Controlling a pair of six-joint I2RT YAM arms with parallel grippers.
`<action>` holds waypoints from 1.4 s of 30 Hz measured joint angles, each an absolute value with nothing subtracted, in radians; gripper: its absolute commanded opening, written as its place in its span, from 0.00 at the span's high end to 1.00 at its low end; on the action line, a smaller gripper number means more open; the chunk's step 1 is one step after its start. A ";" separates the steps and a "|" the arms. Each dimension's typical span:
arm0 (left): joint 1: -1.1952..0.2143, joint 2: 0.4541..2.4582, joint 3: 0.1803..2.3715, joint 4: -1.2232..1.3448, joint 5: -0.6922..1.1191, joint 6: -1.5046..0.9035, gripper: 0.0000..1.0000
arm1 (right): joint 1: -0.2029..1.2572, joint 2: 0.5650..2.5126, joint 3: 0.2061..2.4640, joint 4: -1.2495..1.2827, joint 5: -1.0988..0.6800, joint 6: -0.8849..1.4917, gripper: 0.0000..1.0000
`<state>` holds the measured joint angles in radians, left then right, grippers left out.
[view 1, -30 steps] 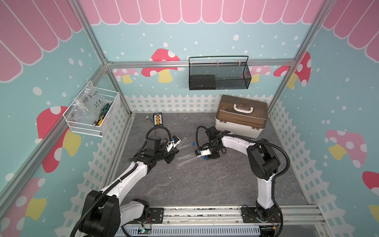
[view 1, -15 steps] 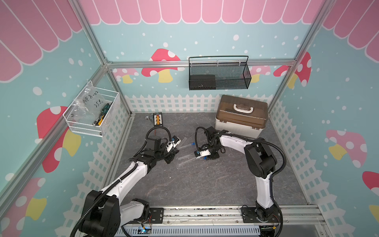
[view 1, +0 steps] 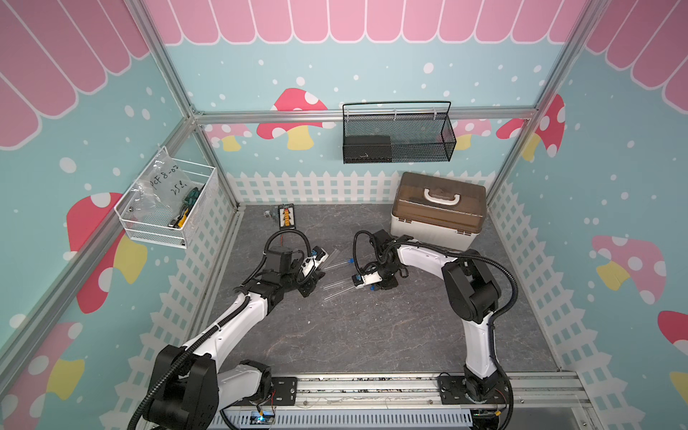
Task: Insert stoppers into test tubes
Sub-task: Pick up the stopper from the center of the board, then insert the stopper into the test tube.
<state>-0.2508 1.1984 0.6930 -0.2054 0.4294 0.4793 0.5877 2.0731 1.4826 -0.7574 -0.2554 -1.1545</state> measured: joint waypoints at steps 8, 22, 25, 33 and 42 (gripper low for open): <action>-0.250 1.198 0.693 -0.206 0.429 0.480 1.00 | 0.590 2.076 1.486 -0.764 -0.252 -1.154 0.83; -0.249 1.187 0.693 -0.211 0.447 0.485 1.00 | 0.590 2.078 1.489 -0.745 -0.268 -1.121 0.86; -0.250 1.181 0.693 -0.224 0.449 0.493 1.00 | 0.590 2.066 1.470 -0.722 -0.286 -1.101 0.86; -0.343 1.114 0.693 -0.252 0.418 0.586 1.00 | 0.590 1.846 1.313 -0.660 -0.332 -0.992 0.86; -0.503 1.128 0.672 -0.245 0.337 0.734 1.00 | 0.590 1.503 1.075 -0.606 -0.356 -0.829 0.86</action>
